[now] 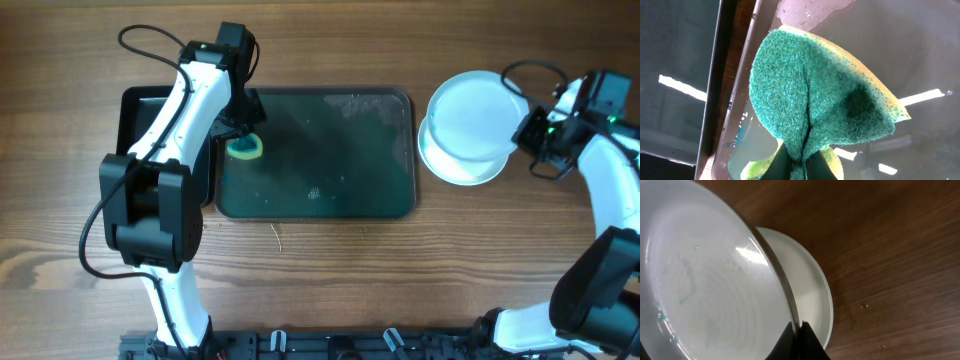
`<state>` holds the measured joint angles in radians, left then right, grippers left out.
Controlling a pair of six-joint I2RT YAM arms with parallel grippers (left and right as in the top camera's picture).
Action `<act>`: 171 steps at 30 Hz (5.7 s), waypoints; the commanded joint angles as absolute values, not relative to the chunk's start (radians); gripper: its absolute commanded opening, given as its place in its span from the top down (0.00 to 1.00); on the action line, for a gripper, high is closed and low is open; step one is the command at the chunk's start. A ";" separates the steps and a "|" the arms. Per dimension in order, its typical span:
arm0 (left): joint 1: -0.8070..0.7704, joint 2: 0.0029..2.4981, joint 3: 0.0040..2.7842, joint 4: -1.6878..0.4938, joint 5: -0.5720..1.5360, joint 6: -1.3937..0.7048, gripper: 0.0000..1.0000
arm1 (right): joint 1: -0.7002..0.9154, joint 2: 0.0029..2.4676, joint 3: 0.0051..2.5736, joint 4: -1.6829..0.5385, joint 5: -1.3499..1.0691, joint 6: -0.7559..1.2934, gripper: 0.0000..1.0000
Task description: Clean dirty plates on tray and stack at the side
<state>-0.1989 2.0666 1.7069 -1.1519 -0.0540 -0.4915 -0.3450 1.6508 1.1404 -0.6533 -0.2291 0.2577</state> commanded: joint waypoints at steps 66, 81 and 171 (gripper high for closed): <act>0.126 1.552 1.554 -1.082 -0.064 -0.090 0.00 | -0.031 1.098 1.422 -1.153 -0.208 0.131 0.00; 0.126 1.554 1.553 -1.082 -0.064 -0.090 0.00 | -0.031 0.889 1.420 -1.195 -0.152 0.272 0.00; 0.092 0.439 0.371 -0.072 0.149 -0.086 0.00 | 0.027 0.005 0.005 0.011 -0.149 0.265 0.00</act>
<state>0.1177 0.5537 0.5369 -0.1284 0.1150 -0.0807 0.0193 0.0174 0.0078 0.0067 -0.1371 0.2642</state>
